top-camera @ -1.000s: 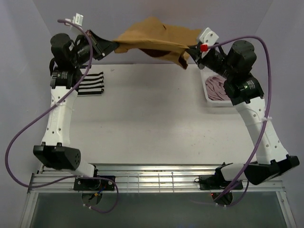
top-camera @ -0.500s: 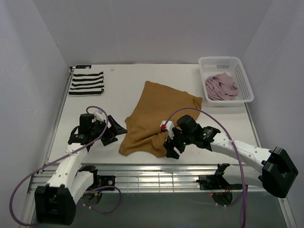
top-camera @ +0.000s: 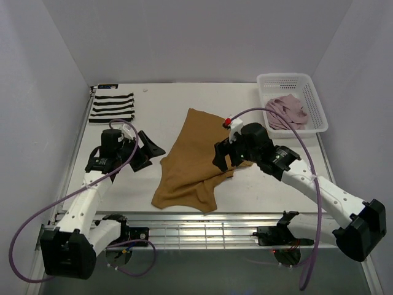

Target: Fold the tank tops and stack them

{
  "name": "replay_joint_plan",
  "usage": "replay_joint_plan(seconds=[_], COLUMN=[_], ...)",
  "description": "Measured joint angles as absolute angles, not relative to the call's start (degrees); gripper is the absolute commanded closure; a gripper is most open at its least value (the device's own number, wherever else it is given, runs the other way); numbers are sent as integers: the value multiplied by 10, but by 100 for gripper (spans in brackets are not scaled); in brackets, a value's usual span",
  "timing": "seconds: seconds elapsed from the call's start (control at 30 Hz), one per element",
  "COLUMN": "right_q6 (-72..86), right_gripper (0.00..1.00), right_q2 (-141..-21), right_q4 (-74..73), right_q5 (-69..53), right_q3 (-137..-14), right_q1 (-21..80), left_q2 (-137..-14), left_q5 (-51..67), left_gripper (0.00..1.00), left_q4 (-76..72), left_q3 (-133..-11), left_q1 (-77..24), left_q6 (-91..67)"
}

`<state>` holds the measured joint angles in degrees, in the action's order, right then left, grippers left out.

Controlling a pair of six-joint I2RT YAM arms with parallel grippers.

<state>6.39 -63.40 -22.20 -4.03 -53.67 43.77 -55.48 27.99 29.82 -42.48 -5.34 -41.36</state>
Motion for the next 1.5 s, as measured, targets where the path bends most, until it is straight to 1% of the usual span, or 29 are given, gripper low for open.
replay_joint_plan(seconds=[0.07, 0.17, 0.27, 0.33, 0.53, 0.63, 0.77, 0.93, 1.0, 1.1, 1.2, 1.37, 1.43, 1.5], right_q6=[75, 86, 87, 86, 83, 80, 77, 73, 72, 70, 63, 42, 36, 31], right_gripper=[10, 10, 10, 10, 10, 10, 10, 10, 10, 10, 10, 10, 10, 10], right_q2=[-663, -736, -827, -891, -1047, -1104, -1169, -1237, -1261, -1300, -1326, -1331, -1330, -1324], right_q4=[-221, -220, -221, -222, -222, -223, -225, -218, -217, -214, -213, -222, -225, -227], right_q5=[-46, -64, -87, -101, -115, -118, -124, -129, -134, -137, -138, -137, -139, -139], right_q3=[-556, -584, -620, -647, -729, -769, -835, -929, -963, -1021, -1062, -1075, -1075, -1072], right_q1=[389, 326, 287, 270, 236, 226, 217, 210, 207, 201, 195, 189, 188, 188], left_q2=[-592, -641, -709, -760, -868, -900, -939, -985, -1014, -1080, -1166, -1284, -1301, -1297], left_q5=[274, 265, 263, 255, 205, 199, 213, 250, 262, 269, 253, 201, 199, 198], left_gripper=[2, 2, 2, 2, 2, 2, 2, 2, 2, 2, 2, 2, 2, 2], left_q4=[282, 249, 212, 200, 189, 189, 188, 185, 188, 198, 218, 250, 258, 275], left_q3=[-425, -425, -425, -425, -429, -459, -492, -532, -565, -654, -785, -987, -1020, -1023], left_q1=[-88, -168, -227, -240, -241, -237, -219, -159, -136, -114, -106, -103, -102, -101], left_q6=[-421, -436, -451, -460, -469, -476, -481, -468, -449, -410, -352, -256, -236, -222])
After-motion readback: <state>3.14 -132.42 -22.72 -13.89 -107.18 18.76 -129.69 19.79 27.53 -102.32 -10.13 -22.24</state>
